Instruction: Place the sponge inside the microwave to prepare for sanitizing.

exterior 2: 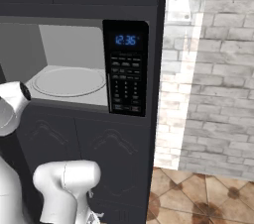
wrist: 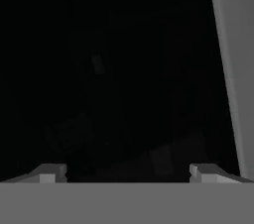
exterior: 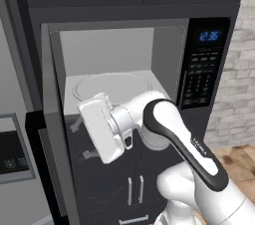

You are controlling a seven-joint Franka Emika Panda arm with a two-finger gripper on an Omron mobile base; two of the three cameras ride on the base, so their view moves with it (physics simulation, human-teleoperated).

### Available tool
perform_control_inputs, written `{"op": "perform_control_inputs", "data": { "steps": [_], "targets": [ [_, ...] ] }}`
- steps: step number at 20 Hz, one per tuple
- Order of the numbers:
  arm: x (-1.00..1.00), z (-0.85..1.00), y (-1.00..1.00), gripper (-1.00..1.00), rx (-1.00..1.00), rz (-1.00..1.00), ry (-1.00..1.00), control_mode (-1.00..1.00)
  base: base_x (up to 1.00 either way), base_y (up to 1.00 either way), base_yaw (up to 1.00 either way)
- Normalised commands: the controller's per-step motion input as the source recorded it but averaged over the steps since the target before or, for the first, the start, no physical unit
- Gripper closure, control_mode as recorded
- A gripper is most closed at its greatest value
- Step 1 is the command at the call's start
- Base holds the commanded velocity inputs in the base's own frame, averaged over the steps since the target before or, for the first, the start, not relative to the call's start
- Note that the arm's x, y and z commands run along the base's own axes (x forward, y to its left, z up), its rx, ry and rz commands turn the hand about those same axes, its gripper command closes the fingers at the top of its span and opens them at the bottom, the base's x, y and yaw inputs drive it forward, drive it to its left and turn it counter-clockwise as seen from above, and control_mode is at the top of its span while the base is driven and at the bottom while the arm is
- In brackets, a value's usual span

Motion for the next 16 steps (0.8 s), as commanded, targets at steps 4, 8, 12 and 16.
{"op": "perform_control_inputs", "data": {
  "steps": [4,8,12,16],
  "targets": [
    [0.15,0.00,-0.59,-1.00,-0.08,0.00,0.02,-1.00,0.00,0.00,0.00],
    [0.09,0.00,-0.60,-1.00,-0.16,0.00,0.00,-1.00,0.00,0.00,0.00],
    [0.08,0.00,-0.60,-1.00,-0.20,0.00,-0.01,-1.00,0.00,0.00,0.00],
    [0.05,0.00,-0.57,-1.00,-0.25,0.00,-0.05,-1.00,0.00,0.00,0.00]
  ]
}}
